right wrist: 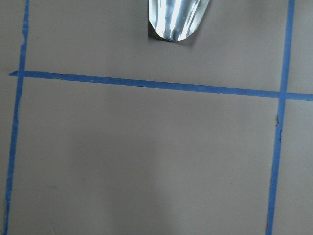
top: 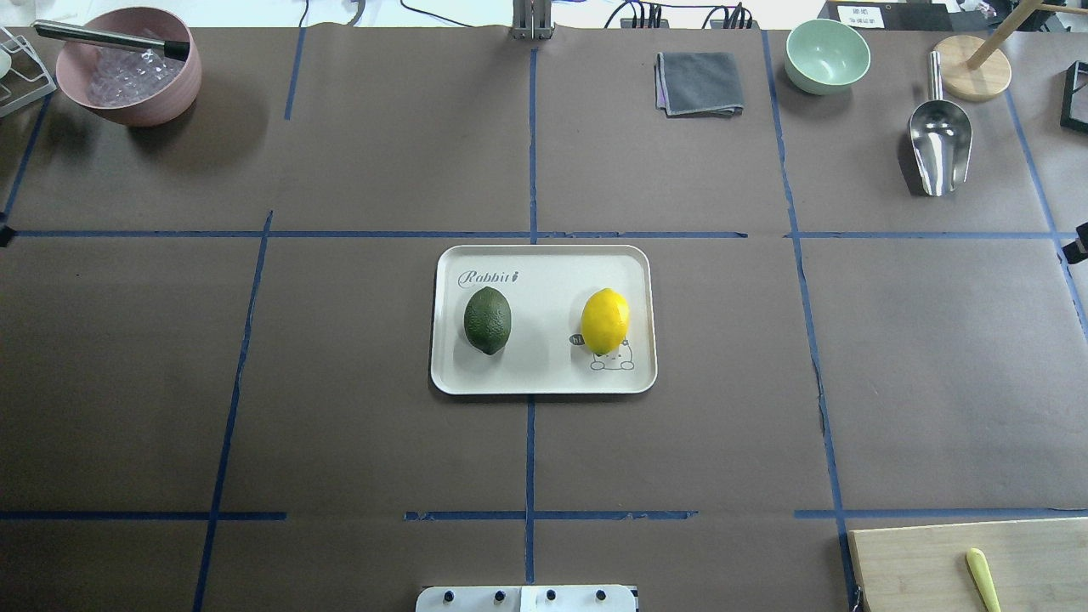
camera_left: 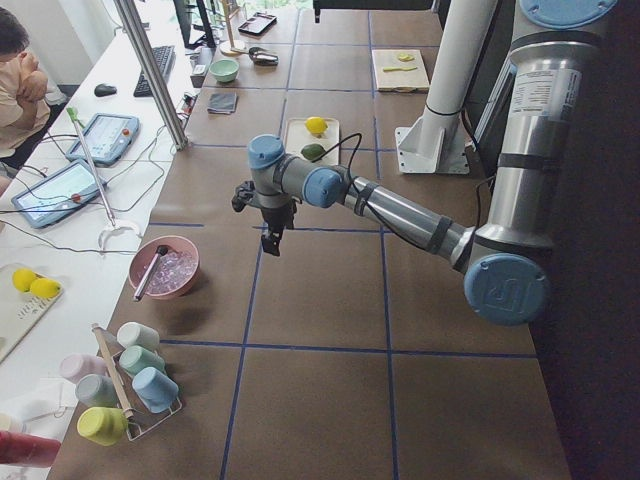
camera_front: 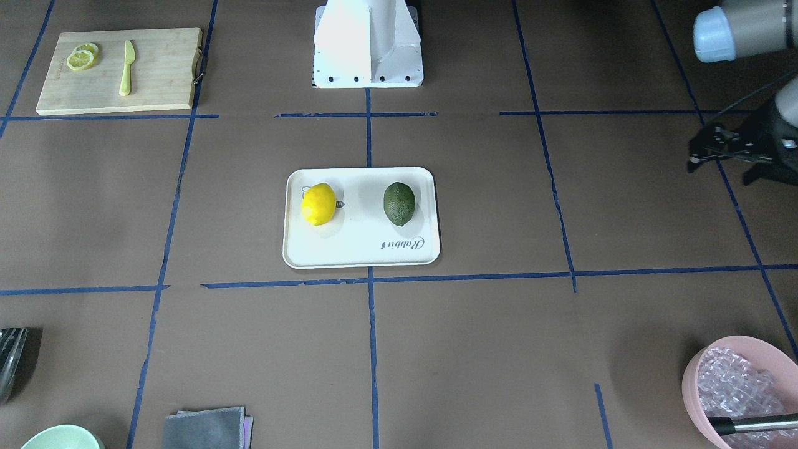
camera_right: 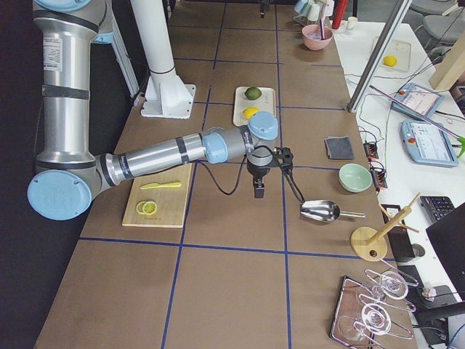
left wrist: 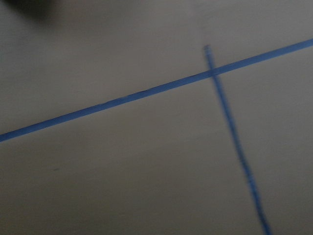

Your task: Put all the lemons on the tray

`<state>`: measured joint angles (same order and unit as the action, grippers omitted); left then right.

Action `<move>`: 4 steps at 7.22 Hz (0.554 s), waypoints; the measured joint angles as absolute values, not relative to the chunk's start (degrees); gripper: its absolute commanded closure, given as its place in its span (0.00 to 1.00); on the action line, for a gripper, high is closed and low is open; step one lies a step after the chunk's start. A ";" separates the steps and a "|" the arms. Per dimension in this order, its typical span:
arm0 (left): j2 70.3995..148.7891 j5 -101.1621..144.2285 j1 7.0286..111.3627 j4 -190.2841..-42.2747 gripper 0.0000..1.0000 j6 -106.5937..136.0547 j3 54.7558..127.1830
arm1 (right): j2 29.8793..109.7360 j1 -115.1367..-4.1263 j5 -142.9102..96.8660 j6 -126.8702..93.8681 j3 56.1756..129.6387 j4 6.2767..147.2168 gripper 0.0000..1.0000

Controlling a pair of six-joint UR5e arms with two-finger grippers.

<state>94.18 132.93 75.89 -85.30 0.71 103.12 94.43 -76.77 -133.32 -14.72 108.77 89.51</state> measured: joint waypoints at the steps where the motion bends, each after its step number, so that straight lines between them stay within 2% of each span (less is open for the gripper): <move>1: 93.64 134.99 82.62 -85.18 0.00 -8.30 97.76 | 95.36 -78.80 -133.71 -11.56 107.59 89.52 0.00; 2: 93.45 136.07 87.01 -84.93 0.00 -13.74 94.02 | 96.28 -80.48 -134.38 -9.84 107.02 89.50 0.00; 4: 92.52 136.51 89.74 -83.76 0.00 -14.76 91.94 | 97.58 -83.19 -135.16 -7.71 106.33 89.56 0.00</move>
<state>92.52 136.51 89.74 -83.76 -14.76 91.94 97.58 -83.19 -135.16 -7.71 106.33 89.56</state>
